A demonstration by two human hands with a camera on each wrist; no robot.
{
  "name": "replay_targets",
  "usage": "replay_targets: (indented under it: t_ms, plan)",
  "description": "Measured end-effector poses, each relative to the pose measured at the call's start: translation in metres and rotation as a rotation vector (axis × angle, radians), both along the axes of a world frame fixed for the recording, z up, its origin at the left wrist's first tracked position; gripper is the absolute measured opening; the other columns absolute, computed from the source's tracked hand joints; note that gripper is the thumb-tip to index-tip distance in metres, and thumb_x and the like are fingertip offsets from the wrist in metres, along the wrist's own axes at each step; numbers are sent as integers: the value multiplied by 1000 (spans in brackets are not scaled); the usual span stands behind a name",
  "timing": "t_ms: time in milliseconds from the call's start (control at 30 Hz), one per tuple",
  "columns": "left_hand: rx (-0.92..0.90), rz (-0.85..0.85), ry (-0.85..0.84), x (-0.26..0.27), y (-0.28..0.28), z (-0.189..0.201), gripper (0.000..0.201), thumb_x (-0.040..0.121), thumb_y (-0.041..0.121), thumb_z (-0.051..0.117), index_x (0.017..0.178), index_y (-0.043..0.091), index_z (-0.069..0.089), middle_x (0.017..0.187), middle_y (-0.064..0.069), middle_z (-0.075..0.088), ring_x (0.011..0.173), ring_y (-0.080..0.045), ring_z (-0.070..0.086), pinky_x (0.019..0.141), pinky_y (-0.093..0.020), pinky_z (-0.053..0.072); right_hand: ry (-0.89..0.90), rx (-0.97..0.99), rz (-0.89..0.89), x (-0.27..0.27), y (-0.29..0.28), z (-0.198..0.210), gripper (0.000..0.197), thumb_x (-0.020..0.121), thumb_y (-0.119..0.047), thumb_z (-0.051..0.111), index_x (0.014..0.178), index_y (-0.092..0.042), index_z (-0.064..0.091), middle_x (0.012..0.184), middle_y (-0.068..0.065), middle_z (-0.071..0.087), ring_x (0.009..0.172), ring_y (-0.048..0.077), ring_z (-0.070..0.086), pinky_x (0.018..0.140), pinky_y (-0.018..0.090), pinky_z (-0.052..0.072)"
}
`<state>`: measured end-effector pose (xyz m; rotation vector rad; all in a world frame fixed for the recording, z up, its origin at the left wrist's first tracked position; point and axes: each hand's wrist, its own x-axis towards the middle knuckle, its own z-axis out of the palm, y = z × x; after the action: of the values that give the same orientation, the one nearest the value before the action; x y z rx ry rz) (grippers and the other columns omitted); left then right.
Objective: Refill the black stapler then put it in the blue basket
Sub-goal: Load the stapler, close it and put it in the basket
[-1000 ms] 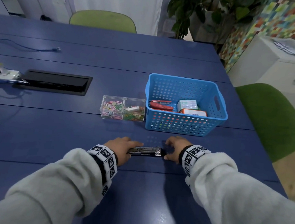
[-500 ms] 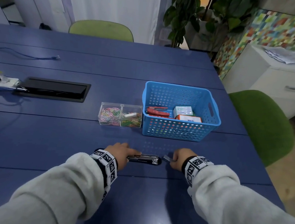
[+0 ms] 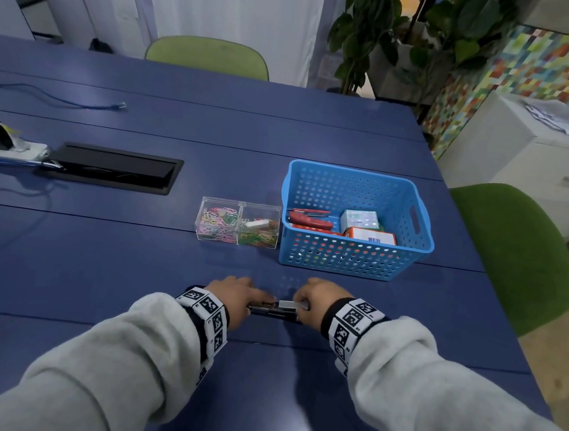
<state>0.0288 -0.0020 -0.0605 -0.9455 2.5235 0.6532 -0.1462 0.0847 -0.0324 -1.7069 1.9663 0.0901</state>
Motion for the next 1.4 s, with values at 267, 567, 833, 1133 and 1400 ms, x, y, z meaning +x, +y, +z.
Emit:
replay_targets:
  t_ms: [267, 567, 833, 1133, 1400]
  plan:
    - [11, 7, 9, 0, 1, 0, 53, 90, 17, 46, 130, 51, 39, 132, -3, 48, 122, -28, 43, 102, -42, 39, -22, -41, 1, 1, 2, -4, 23, 84, -24, 56, 104, -16, 66, 110, 10, 58, 101, 28, 57, 87, 32, 47]
    - [14, 13, 10, 0, 0, -1, 54, 89, 16, 46, 131, 50, 38, 131, -3, 48, 122, -27, 43, 103, -42, 40, -31, -41, -20, 3, 0, -9, 24, 84, -21, 55, 105, -14, 66, 112, 9, 57, 103, 27, 57, 90, 31, 46]
    - [-3, 5, 23, 1, 0, -1, 53, 89, 17, 46, 130, 51, 38, 131, -2, 49, 121, -28, 44, 102, -43, 40, -68, -39, -82, 3, 0, -10, 24, 83, -20, 57, 103, -13, 66, 106, 8, 56, 103, 27, 57, 89, 29, 45]
    - [-14, -11, 13, 1, 0, -3, 53, 90, 18, 46, 131, 50, 38, 133, -2, 47, 122, -28, 43, 103, -43, 39, 53, 21, 4, 8, -3, -9, 28, 87, -19, 50, 110, -12, 64, 118, 12, 53, 110, 31, 53, 92, 35, 46]
    - [69, 134, 83, 10, -10, -5, 64, 83, 20, 61, 138, 37, 34, 134, -4, 43, 124, -25, 46, 104, -38, 42, 64, 121, -12, 4, -8, -9, 27, 87, -32, 56, 108, -17, 65, 117, 10, 54, 110, 28, 52, 93, 37, 44]
